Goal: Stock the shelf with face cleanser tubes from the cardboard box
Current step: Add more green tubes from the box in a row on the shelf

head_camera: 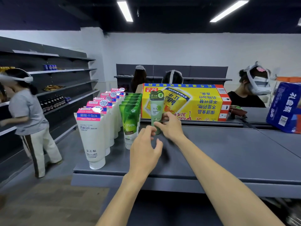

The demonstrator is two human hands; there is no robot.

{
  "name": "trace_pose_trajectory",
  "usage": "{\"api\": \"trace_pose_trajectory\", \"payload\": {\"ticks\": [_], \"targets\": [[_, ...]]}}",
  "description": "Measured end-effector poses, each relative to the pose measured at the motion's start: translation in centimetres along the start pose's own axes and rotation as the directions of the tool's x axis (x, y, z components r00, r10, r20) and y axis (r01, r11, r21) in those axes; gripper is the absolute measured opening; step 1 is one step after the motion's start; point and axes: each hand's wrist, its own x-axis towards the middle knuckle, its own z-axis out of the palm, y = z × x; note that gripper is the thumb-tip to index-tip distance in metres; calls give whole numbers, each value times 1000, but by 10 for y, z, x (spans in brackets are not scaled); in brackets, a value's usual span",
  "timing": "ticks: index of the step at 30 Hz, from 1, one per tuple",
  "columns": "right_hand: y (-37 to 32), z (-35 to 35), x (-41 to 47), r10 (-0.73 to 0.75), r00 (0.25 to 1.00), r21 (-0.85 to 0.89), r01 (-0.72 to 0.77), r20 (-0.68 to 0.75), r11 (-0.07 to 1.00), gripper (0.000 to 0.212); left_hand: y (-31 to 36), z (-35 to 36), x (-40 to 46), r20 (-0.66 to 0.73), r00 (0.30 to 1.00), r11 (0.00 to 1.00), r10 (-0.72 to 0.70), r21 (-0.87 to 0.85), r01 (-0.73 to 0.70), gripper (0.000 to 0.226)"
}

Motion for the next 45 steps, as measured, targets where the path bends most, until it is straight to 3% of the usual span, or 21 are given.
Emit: {"api": "trace_pose_trajectory", "payload": {"ticks": [30,37,45], "targets": [[12,7,10,66,997,-5,-66,42,998,40,-7,0,-1,86,996,1000,0,8,-1,23],[3,-10,4,116,990,-78,-110,77,991,60,-6,0,-2,77,997,1000,0,0,1,24],[-16,-52,-23,86,991,-119,-74,101,990,52,2,-5,-4,73,996,999,-41,7,40,23]]}}
